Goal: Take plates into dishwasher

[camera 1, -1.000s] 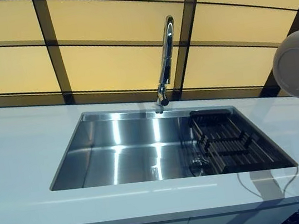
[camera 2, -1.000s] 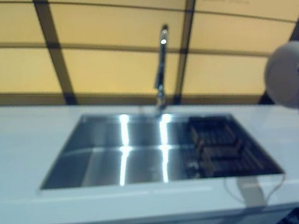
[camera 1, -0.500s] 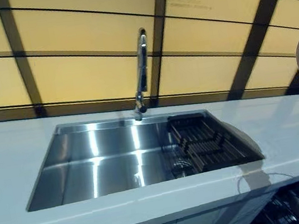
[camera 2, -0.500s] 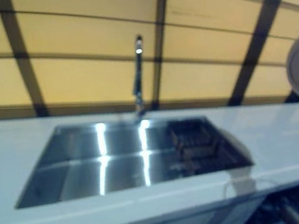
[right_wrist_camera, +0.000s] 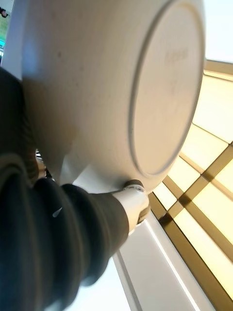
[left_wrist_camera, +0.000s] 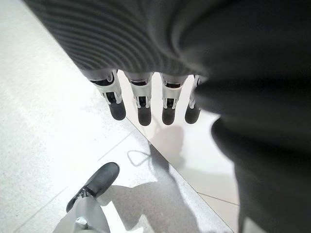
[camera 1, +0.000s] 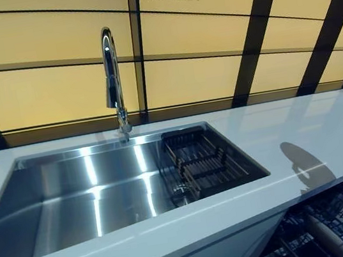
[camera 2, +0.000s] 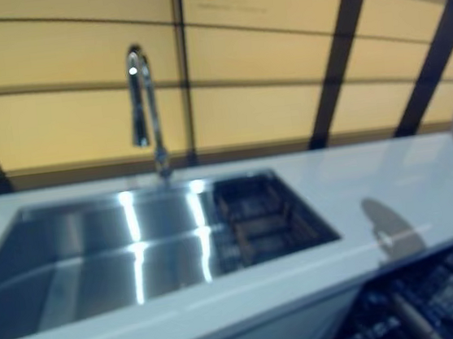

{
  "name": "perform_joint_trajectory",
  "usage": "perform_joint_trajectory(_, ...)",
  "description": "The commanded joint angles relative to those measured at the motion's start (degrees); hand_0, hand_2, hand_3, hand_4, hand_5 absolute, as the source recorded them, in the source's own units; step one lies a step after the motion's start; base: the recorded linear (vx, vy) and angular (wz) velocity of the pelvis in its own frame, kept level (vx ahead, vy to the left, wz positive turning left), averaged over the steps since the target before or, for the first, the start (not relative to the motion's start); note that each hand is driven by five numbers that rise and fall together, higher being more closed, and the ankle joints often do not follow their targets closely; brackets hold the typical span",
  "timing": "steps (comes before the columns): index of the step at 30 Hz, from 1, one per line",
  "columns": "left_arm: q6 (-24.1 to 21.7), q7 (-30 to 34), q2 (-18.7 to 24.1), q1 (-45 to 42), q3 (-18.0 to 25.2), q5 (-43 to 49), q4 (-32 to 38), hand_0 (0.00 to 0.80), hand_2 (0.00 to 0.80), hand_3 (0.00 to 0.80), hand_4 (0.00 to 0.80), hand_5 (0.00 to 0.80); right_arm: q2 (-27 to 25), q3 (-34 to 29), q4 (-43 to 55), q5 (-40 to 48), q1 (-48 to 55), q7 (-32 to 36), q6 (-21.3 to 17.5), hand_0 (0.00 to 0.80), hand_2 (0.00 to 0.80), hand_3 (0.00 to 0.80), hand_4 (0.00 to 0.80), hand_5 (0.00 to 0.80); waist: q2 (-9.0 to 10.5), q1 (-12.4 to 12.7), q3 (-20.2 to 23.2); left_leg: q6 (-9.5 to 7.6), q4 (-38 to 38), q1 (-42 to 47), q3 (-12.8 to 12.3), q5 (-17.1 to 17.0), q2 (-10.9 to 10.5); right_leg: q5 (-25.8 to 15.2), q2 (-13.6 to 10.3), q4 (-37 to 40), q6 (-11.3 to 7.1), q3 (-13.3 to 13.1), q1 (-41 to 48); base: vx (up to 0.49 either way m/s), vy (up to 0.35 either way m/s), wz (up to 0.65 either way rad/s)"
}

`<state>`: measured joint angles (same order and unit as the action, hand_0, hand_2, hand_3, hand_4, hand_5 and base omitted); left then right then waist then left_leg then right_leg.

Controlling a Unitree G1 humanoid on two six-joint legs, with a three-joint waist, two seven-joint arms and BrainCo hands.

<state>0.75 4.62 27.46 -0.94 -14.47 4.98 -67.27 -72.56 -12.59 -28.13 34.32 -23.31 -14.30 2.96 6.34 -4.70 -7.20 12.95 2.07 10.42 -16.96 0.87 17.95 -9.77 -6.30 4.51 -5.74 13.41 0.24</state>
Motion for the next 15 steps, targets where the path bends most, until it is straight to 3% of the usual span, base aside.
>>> perform_joint_trajectory(1,-2.14,0.15,1.70,0.34,-0.95,-1.04,-0.67,0.000,0.000,0.000,0.000,0.000,-0.57,-1.14,3.51,1.16,-8.07,-1.19,-2.82,0.800,0.800,0.800,0.800,0.800,1.63,0.83,1.21,-8.90,-1.66,-1.55,-2.48,2.30,-3.24,3.03,-5.77,-4.04,-5.87,-1.71,-0.52,0.068,-0.149,-0.02)
perform_joint_trajectory(2,-3.76,-0.44,-0.84,0.12,-1.82,-0.99,-0.66,0.000,0.000,0.000,0.000,0.000,-0.17,0.41,3.77,-0.56,-9.93,-0.51,-2.79,0.800,0.800,0.800,0.800,0.800,0.82,0.62,1.51,-8.14,-1.45,-1.34,-3.02,1.44,-2.73,4.18,-5.20,-3.67,-5.01,-2.11,0.49,0.079,-0.100,-0.06)
perform_joint_trajectory(7,-5.89,-0.76,-5.36,0.24,-5.06,-2.28,2.59,0.000,0.000,0.000,0.000,0.000,0.64,2.31,3.54,-1.63,-12.23,1.07,-3.64,0.800,0.800,0.800,0.800,0.800,-1.08,-0.23,2.10,-6.16,-2.11,-1.30,-2.97,0.09,-1.68,5.20,-4.78,-2.65,-3.19,-1.76,1.72,0.063,-0.096,0.00)
perform_joint_trajectory(15,-8.11,-0.38,-5.88,1.33,-7.75,-2.90,3.34,0.000,0.000,0.000,0.000,0.000,3.63,1.93,3.18,-5.91,-8.87,1.91,-5.15,0.800,0.800,0.800,0.800,0.800,-3.77,-2.70,1.62,-5.25,1.27,0.23,-3.41,-0.73,-3.62,3.79,-5.64,-0.60,-4.01,-2.01,1.23,-0.026,0.071,-0.03)
